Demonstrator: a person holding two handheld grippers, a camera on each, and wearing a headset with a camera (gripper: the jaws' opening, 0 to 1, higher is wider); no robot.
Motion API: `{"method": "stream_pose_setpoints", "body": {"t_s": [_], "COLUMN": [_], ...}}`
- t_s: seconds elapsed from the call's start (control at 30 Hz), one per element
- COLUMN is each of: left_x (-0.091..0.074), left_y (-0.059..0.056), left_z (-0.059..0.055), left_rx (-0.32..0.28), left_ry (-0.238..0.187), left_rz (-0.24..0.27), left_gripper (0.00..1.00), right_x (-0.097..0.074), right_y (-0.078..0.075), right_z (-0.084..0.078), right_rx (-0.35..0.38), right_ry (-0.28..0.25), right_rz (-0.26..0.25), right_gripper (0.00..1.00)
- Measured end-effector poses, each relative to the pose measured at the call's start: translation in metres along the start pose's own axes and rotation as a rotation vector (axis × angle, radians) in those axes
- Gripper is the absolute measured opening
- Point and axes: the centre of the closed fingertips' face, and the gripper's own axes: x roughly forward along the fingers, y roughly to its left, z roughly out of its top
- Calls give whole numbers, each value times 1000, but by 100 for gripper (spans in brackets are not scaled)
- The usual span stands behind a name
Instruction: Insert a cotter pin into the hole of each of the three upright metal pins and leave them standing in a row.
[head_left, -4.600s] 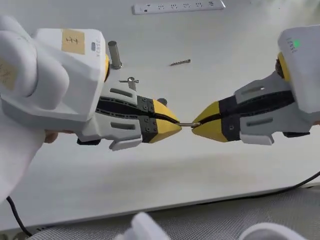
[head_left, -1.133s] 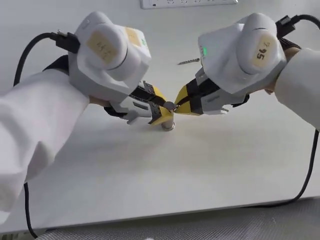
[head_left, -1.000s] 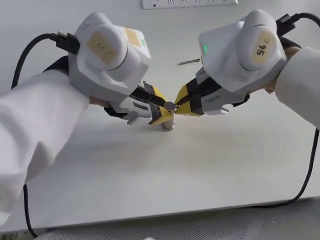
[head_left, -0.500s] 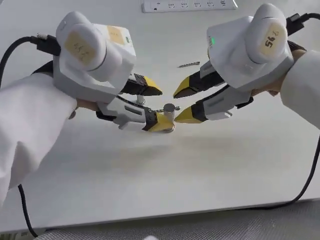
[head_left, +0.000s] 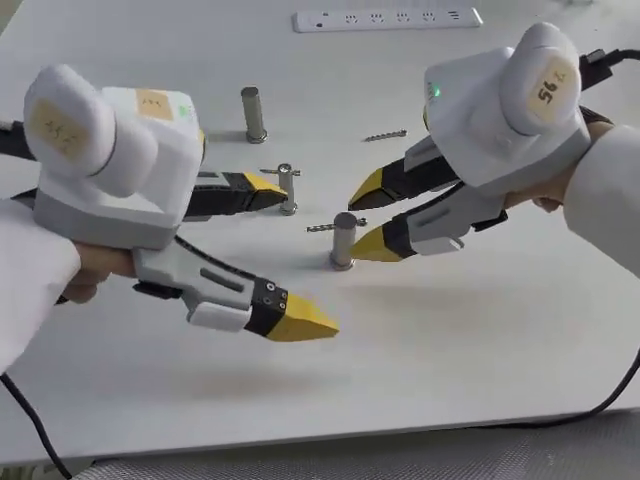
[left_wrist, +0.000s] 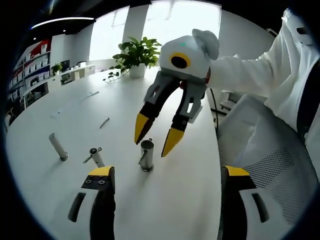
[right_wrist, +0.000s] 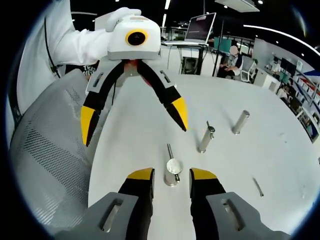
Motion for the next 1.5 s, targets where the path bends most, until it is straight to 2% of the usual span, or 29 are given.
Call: {"method": "stream_pose_setpoints", "body": {"t_s": [0.1,0.2,0.37,0.5,0.73,0.9,1.1,1.2,1.27,1.4,1.5], "left_x": [-2,-4,-7,-11,-16,-15,-15,-17,-16,-14,-13], "left_y": [-3,-8,-11,-15,-19,-25,-24,-23,-19,-25,-25], "left_z": [-12,-17,-15,-15,-21,-27,-29,-28,-26,-24,-27], "left_rx": [-25,-66,-105,-110,-112,-122,-140,-140,-118,-122,-96], "left_ry": [14,3,-31,-39,-29,-25,-29,-34,-38,-41,-10], "left_rz": [8,-3,-2,-5,3,-15,2,10,44,20,34], "left_gripper": [96,99,99,99,99,99,99,99,98,98,98], "right_x": [3,8,12,15,17,17,16,13,9,1,-4], "right_y": [2,0,0,1,1,1,-1,-10,-21,-42,-57], "right_z": [0,-3,-4,-4,-4,-5,-5,-9,-9,-6,-6], "right_rx": [3,12,25,33,41,53,56,49,72,102,125], "right_ry": [3,12,17,12,12,2,-4,9,-3,-42,-52], "right_rz": [5,6,12,25,29,28,6,-11,-36,-86,-117], "right_gripper": [23,22,21,18,9,8,8,8,8,8,8]}}
